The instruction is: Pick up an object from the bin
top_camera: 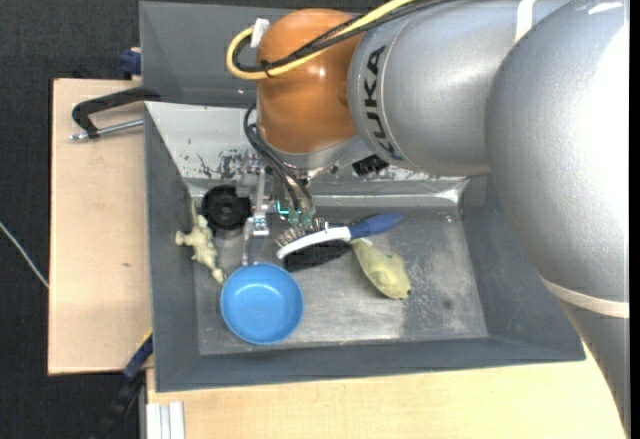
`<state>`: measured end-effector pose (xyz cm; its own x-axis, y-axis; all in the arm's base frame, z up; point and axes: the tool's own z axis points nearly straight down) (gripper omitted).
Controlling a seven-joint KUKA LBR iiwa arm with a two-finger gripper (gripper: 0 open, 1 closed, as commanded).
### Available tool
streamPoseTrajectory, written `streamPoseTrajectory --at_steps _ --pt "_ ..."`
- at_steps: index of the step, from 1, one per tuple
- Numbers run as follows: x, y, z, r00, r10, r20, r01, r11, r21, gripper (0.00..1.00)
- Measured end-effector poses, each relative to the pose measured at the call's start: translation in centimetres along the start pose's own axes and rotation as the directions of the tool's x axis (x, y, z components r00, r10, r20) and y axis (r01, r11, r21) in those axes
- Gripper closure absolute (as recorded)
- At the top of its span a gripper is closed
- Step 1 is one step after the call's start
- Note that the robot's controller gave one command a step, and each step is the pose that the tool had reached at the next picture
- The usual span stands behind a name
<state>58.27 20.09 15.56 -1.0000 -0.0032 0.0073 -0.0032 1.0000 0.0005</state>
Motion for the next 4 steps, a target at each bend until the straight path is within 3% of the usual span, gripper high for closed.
streamPoseTrajectory --at_steps 1,2,3,4 --pt "7.3 -0.9 8.4 0.899 -0.438 0.013 0.438 0.899 0.003 0.0" --pt "7.0 0.7 5.4 0.708 -0.706 0.013 0.706 0.708 0.006 0.0" --pt "4.4 -3.4 5.5 0.793 -0.61 0.012 0.61 0.793 0.007 0.0" --pt "6.3 -2.0 8.4 0.644 -0.765 0.009 0.765 0.644 0.006 0.0"
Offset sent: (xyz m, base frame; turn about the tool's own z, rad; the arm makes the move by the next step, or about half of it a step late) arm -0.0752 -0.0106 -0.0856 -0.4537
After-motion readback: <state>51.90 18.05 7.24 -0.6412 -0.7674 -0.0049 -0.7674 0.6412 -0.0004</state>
